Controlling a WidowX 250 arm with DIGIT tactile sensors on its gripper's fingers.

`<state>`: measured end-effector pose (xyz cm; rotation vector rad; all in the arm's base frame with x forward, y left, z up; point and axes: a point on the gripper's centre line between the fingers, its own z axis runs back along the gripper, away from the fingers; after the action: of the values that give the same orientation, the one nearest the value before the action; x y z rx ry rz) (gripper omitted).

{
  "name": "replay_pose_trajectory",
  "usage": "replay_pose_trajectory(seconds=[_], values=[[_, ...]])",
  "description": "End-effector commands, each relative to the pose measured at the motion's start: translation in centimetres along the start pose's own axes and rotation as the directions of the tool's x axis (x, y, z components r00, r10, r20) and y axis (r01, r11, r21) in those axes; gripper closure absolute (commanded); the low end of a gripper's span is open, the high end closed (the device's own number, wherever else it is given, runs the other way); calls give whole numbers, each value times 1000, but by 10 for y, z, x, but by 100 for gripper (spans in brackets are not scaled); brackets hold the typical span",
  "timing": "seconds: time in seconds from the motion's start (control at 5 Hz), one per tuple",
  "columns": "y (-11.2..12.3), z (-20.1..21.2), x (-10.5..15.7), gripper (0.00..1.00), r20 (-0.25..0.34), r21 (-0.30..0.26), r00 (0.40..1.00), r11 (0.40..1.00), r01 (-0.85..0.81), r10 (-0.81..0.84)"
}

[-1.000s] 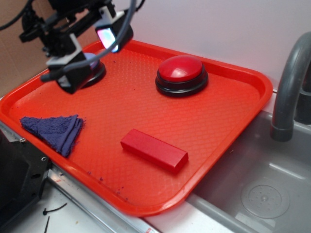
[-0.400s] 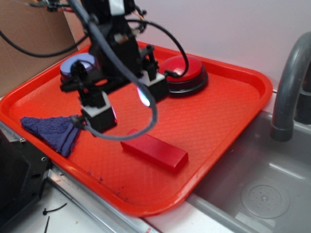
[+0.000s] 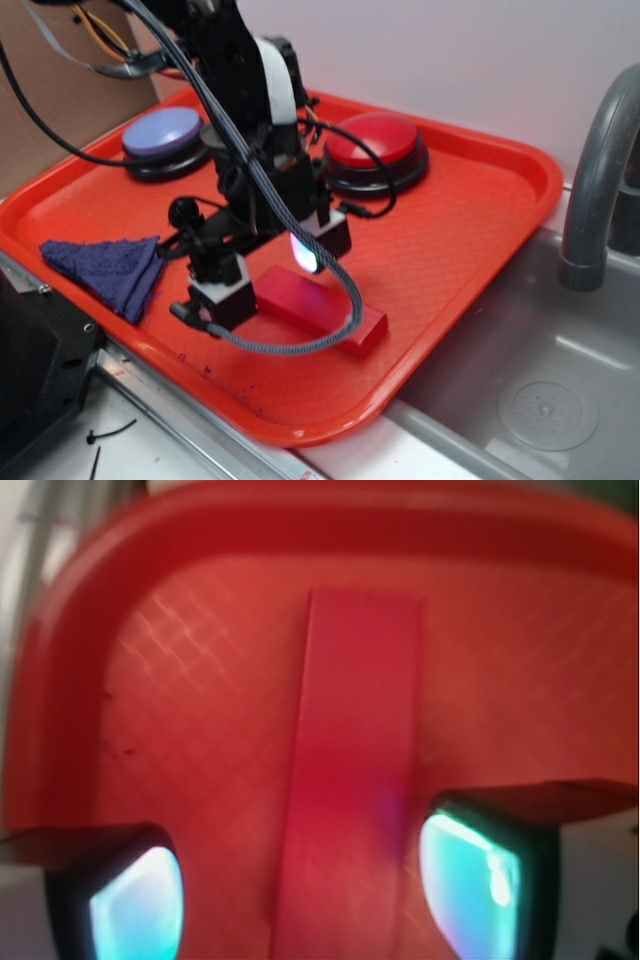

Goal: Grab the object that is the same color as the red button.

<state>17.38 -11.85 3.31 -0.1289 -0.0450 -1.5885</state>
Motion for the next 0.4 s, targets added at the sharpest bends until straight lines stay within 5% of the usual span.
replay_pose_trajectory(seconds=[0.0, 0.2], values=[[-4, -16, -1, 0, -13, 12, 998, 998, -56, 56], [-4, -16, -2, 100, -9, 28, 999, 999, -47, 47]])
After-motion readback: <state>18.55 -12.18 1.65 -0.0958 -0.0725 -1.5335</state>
